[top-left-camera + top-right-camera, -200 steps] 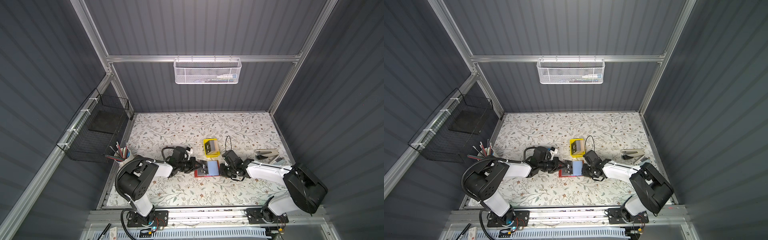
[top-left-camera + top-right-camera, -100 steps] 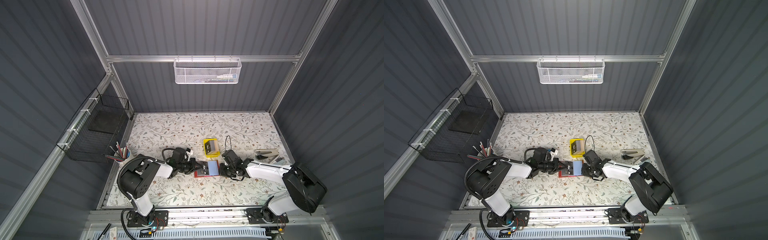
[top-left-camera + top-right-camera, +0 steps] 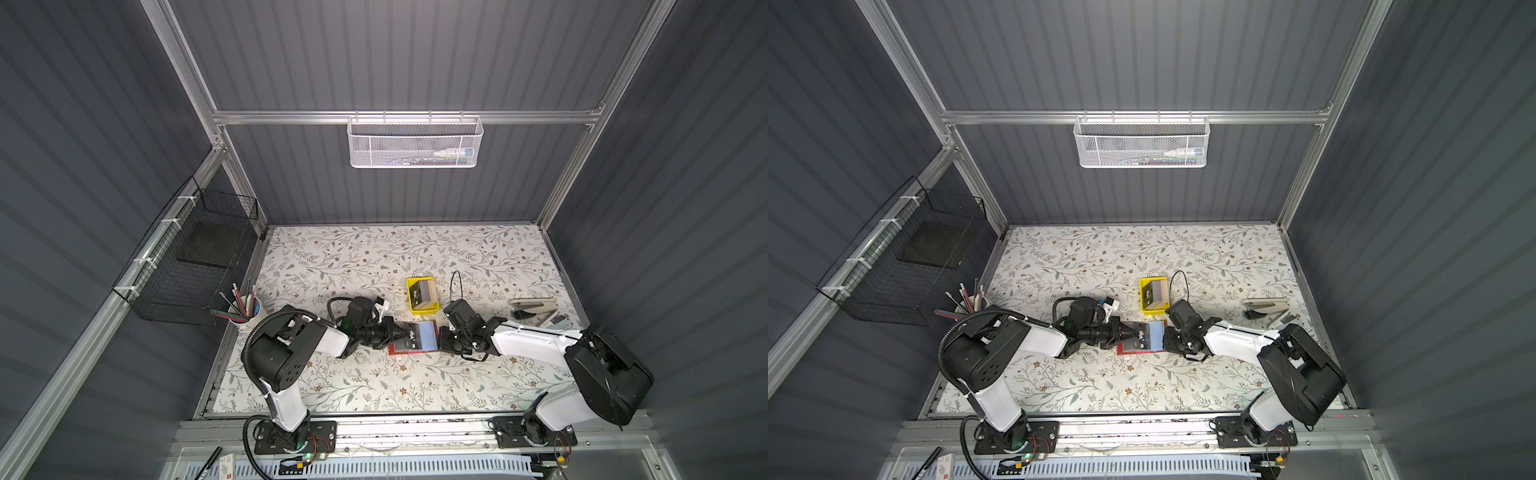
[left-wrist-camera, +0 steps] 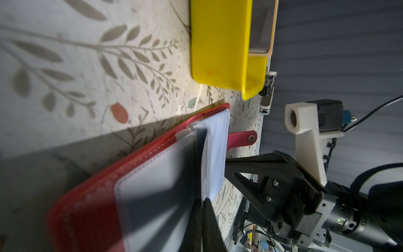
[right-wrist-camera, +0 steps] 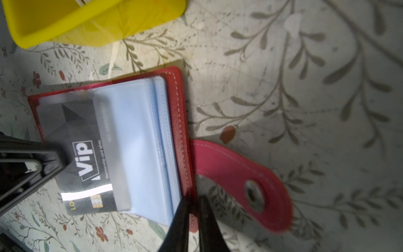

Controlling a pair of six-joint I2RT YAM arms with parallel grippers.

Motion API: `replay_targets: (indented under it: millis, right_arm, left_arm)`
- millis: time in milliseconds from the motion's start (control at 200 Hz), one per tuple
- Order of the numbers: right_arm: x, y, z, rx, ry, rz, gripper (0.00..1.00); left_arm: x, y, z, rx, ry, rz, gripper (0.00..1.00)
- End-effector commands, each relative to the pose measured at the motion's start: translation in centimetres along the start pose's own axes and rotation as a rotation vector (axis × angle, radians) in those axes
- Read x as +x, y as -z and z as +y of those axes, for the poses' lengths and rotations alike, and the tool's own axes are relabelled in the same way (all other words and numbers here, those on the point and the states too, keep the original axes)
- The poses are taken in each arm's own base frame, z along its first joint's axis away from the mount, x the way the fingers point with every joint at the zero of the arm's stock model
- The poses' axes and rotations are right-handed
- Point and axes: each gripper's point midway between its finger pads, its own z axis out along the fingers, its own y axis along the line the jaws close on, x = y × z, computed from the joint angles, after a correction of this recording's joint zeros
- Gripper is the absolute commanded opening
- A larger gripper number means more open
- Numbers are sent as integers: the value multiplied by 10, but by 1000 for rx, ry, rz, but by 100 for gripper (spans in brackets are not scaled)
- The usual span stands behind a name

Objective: Insert credit cards into a card holder
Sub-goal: Insert the credit card into the card slot.

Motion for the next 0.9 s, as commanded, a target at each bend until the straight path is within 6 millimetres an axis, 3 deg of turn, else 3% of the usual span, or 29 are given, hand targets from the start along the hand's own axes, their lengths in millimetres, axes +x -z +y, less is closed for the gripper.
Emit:
replay_targets:
  millis: [0,315,570,725,896]
  right_arm:
    - [5,-5,-3,24,13,23,14]
    - [5,-4,-6,40,20,25,14]
    - [6,-6,-6,41,18,30,14]
    - [5,-6,-5,39,19,29,14]
    - [5,-6,-4,39,21,30,14]
  left_arm:
    - [9,-9,8,-28,22,29,2]
    - [9,-12,14,-104,6,33,11]
    - [6,5,25,-290,-33,35,14]
    - [8,9,28,-336,-30,48,25]
    - [14,2,24,-328,-36,74,27]
